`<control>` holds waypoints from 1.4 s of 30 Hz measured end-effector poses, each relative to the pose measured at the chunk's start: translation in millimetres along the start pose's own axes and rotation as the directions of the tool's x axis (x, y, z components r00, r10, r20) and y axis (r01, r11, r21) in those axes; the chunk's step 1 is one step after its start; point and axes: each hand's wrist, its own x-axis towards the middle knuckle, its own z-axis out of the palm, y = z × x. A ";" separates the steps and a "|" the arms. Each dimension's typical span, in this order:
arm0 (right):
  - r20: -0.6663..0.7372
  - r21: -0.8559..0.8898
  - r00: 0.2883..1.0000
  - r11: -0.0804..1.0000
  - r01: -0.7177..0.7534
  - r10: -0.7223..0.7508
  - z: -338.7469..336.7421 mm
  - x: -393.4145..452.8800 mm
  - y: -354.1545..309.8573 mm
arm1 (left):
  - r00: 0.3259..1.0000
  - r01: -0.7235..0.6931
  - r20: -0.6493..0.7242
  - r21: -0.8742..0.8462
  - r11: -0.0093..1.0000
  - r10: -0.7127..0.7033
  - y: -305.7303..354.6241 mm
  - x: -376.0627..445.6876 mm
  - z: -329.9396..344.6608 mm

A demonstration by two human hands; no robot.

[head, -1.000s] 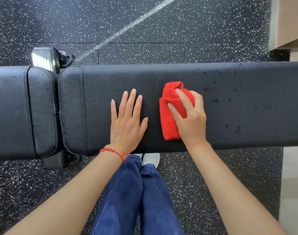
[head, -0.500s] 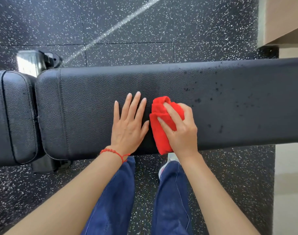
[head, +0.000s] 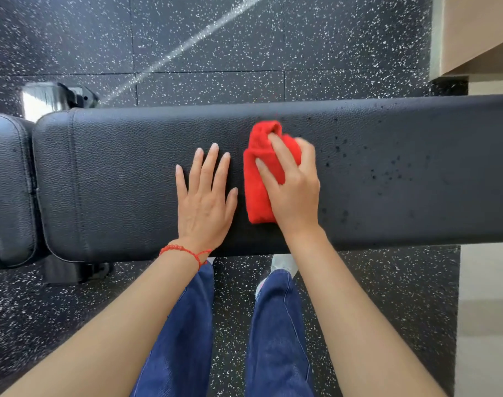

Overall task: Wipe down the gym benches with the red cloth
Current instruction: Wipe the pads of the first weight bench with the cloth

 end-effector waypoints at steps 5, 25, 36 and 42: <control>0.075 -0.029 0.997 0.999 0.024 -0.022 -27.0 -62.2 24.6 | 1.000 -0.019 -0.009 -0.035 0.999 0.019 21.6 12.5 4.9; -0.037 0.003 0.999 1.000 -0.018 0.018 -31.6 48.5 38.4 | 0.999 -0.044 0.002 0.033 0.998 0.044 31.8 12.3 17.2; 0.046 -0.048 0.999 0.999 -0.001 0.004 -80.0 -58.5 80.3 | 0.999 -0.036 -0.025 -0.022 0.999 0.035 71.1 21.5 21.9; 0.004 -0.044 1.000 0.999 0.022 -0.022 -73.5 1.3 78.1 | 0.999 -0.038 0.007 0.015 0.999 0.038 87.4 20.3 35.4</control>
